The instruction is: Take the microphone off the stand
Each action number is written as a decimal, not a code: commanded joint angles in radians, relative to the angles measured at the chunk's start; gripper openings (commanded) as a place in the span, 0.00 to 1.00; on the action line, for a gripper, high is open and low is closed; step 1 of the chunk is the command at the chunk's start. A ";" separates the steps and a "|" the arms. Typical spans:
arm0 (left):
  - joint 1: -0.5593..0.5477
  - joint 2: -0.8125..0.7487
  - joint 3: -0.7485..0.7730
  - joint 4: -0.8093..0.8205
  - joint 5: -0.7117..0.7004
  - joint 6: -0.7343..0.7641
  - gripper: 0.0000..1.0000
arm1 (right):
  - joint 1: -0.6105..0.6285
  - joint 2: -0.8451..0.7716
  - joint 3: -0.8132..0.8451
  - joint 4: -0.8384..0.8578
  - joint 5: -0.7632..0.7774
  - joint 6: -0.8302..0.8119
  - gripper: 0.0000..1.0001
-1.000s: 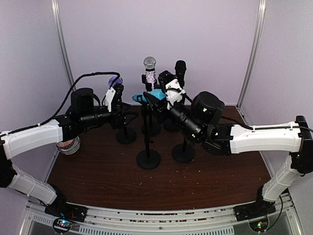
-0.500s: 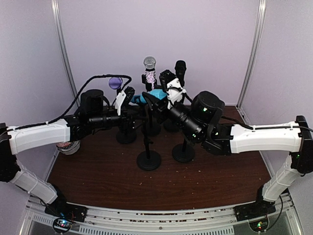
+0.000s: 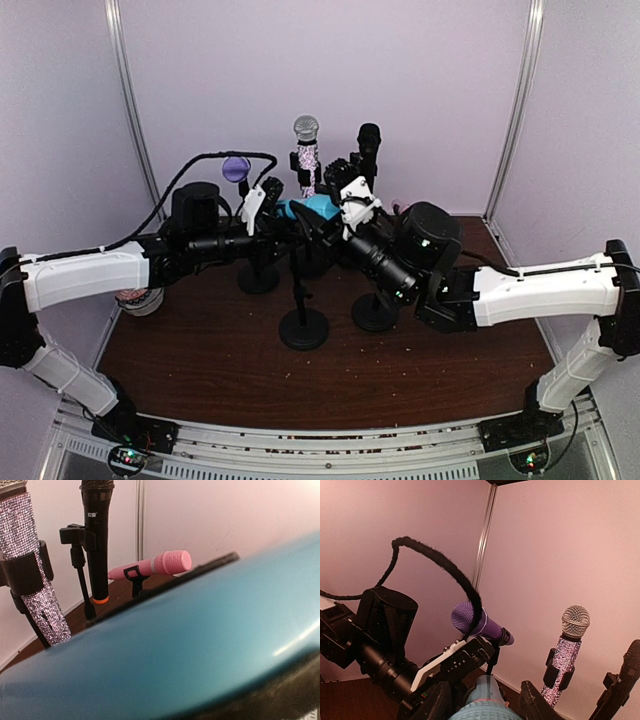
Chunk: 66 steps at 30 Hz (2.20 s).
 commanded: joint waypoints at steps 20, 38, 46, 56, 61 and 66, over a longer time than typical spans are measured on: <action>0.041 -0.177 -0.157 0.030 -0.156 0.049 0.00 | 0.096 -0.283 -0.147 0.097 0.074 -0.031 0.00; 0.085 -0.239 -0.239 0.033 -0.128 0.047 0.00 | 0.107 -0.453 -0.184 -0.010 0.215 -0.031 0.00; 0.084 -0.270 -0.252 0.006 -0.025 0.095 0.39 | -0.056 -0.580 -0.130 -0.331 0.462 0.139 0.00; 0.095 -0.301 -0.257 -0.020 0.010 0.110 0.44 | -0.425 -0.725 -0.166 -0.716 0.509 0.529 0.00; 0.098 -0.315 -0.240 -0.047 0.042 0.106 0.48 | -0.658 -0.637 -0.159 -0.942 0.342 0.812 0.00; 0.114 -0.332 -0.212 -0.107 0.074 0.120 0.68 | -0.885 -0.498 -0.201 -0.963 0.028 0.987 0.00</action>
